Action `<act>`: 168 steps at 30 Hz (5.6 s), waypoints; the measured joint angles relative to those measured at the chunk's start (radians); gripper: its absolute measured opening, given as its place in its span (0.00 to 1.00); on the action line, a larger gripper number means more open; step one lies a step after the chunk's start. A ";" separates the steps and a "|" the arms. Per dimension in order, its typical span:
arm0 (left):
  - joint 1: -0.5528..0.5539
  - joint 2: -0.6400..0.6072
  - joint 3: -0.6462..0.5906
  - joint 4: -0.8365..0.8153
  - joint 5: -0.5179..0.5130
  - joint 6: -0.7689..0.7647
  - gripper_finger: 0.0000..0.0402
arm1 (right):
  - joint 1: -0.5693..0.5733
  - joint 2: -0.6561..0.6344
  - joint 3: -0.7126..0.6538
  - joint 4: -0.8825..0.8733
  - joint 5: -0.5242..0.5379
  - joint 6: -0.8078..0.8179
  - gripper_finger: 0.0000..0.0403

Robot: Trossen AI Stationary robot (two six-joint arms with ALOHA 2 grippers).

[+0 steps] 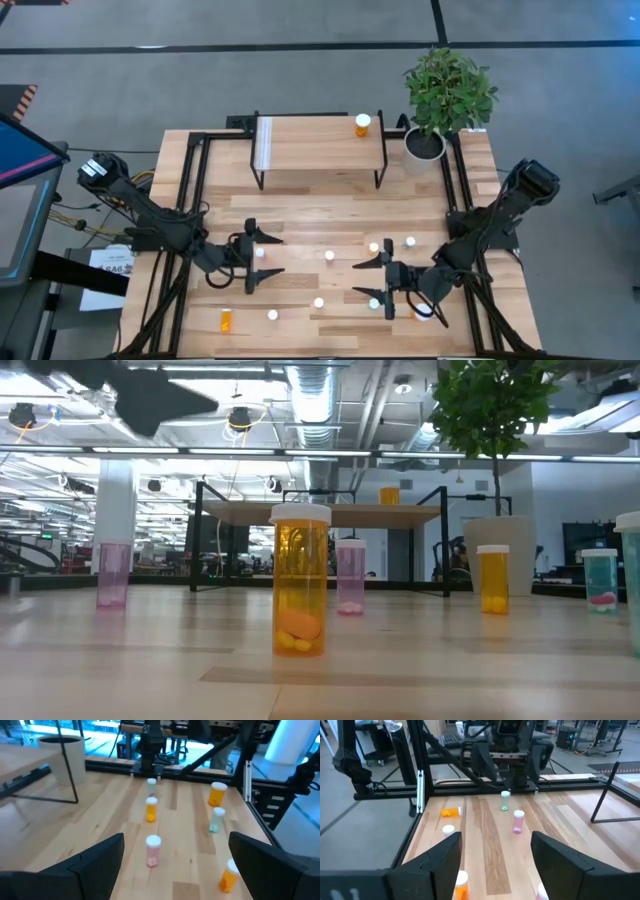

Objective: Pick and place medicine bottles onto shelf by color
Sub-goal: Put the top right small blue pill bottle on the shelf

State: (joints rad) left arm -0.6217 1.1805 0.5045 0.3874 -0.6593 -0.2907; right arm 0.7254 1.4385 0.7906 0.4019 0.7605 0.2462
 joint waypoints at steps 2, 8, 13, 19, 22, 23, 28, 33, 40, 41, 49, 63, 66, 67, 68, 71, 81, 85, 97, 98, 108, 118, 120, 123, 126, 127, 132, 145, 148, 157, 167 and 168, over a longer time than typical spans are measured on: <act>-0.017 0.000 0.070 -0.140 0.000 -0.028 0.86 | 0.000 -0.001 0.000 0.003 0.000 0.000 0.65; -0.080 0.040 0.240 -0.599 -0.061 -0.240 0.86 | 0.002 -0.001 0.028 -0.029 -0.002 -0.008 0.65; -0.082 0.098 0.229 -0.835 -0.107 -0.451 0.86 | 0.001 0.000 0.029 -0.051 -0.001 -0.008 0.65; -0.073 0.114 0.202 -0.908 -0.093 -0.598 0.86 | -0.002 0.000 0.029 -0.052 -0.001 -0.012 0.65; -0.073 0.092 0.156 -0.909 -0.104 -0.625 0.86 | -0.008 0.000 0.029 -0.025 -0.001 -0.038 0.65; -0.072 0.086 0.144 -0.903 -0.104 -0.644 0.86 | -0.008 0.000 0.029 -0.018 -0.001 -0.049 0.65; -0.075 0.052 0.116 -0.892 -0.096 -0.695 0.86 | -0.008 0.000 0.029 -0.015 -0.001 -0.063 0.65; -0.075 0.047 0.132 -0.888 -0.127 -0.671 0.86 | 0.018 -0.078 0.114 -0.356 0.065 0.104 0.65; -0.075 0.047 0.148 -0.818 -0.167 -0.626 0.86 | 0.017 -0.178 0.243 -1.086 0.125 0.710 0.65; -0.075 0.047 0.148 -0.798 -0.167 -0.602 0.86 | 0.006 -0.185 0.242 -1.171 0.083 0.804 0.65; -0.069 0.047 0.148 -0.663 -0.204 -0.453 0.86 | -0.024 -0.179 0.147 -1.576 -0.228 1.261 0.65; -0.013 0.047 0.148 -0.601 -0.141 -0.427 0.86 | -0.184 -0.348 -0.029 -1.411 -0.398 1.116 0.56; -0.010 0.047 0.148 -0.601 -0.134 -0.428 0.86 | -0.220 -0.332 -0.038 -1.404 -0.419 1.080 0.56; -0.010 0.047 0.148 -0.601 -0.132 -0.428 0.86 | -0.228 -0.324 -0.039 -1.406 -0.425 1.069 0.56; -0.010 0.047 0.148 -0.601 -0.129 -0.428 0.86 | -0.235 -0.315 -0.039 -1.406 -0.427 1.061 0.56; -0.010 0.047 0.148 -0.601 -0.120 -0.433 0.86 | -0.253 -0.286 -0.039 -1.407 -0.452 1.041 0.58; -0.011 0.047 0.148 -0.601 -0.111 -0.446 0.86 | -0.271 -0.251 -0.039 -1.375 -0.465 0.921 0.55; -0.011 0.047 0.148 -0.601 -0.111 -0.446 0.86 | -0.270 -0.280 -0.059 -1.392 -0.444 0.883 0.54; -0.011 0.047 0.148 -0.602 -0.105 -0.446 0.86 | -0.279 -0.516 -0.224 -1.202 -0.427 0.896 0.53; -0.011 0.047 0.148 -0.601 -0.105 -0.446 0.86 | -0.275 -0.521 -0.224 -1.202 -0.429 0.902 0.53; -0.011 0.047 0.148 -0.598 -0.106 -0.453 0.86 | -0.228 -0.481 -0.224 -1.209 -0.436 0.931 0.53; -0.013 0.047 0.148 -0.598 -0.106 -0.455 0.86 | -0.188 -0.365 -0.224 -1.204 -0.424 0.931 0.54; -0.013 0.048 0.148 -0.598 -0.107 -0.455 0.86 | -0.188 -0.345 -0.224 -1.201 -0.424 0.931 0.54; -0.013 0.048 0.148 -0.598 -0.107 -0.455 0.86 | -0.188 -0.322 -0.224 -1.200 -0.422 0.931 0.53; -0.013 0.048 0.148 -0.598 -0.107 -0.455 0.86 | -0.188 -0.307 -0.224 -1.199 -0.421 0.931 0.52; -0.013 0.048 0.148 -0.598 -0.107 -0.455 0.86 | -0.188 -0.303 -0.224 -1.199 -0.420 0.931 0.51; -0.013 0.048 0.148 -0.598 -0.107 -0.455 0.86 | -0.188 -0.307 -0.224 -1.194 -0.418 0.926 0.47; -0.013 0.048 0.148 -0.598 -0.107 -0.455 0.86 | -0.190 -0.307 -0.222 -1.168 -0.417 0.904 0.33; -0.013 0.048 0.148 -0.598 -0.107 -0.455 0.86 | -0.192 -0.307 -0.200 -1.169 -0.417 0.896 0.32; -0.013 0.048 0.148 -0.598 -0.115 -0.454 0.86 | -0.284 -0.307 -0.049 -1.180 -0.388 0.743 0.34; -0.012 0.048 0.148 -0.491 -0.115 -0.380 0.86 | -0.547 -0.304 0.206 -1.176 -0.366 0.494 0.35; -0.012 0.048 0.148 -0.479 -0.115 -0.368 0.86 | -0.577 -0.304 0.231 -1.172 -0.366 0.470 0.36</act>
State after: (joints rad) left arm -0.6342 1.2285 0.6525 -0.0921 -0.7743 -0.6584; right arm 0.1485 1.1343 1.0211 -0.7702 0.3941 0.7165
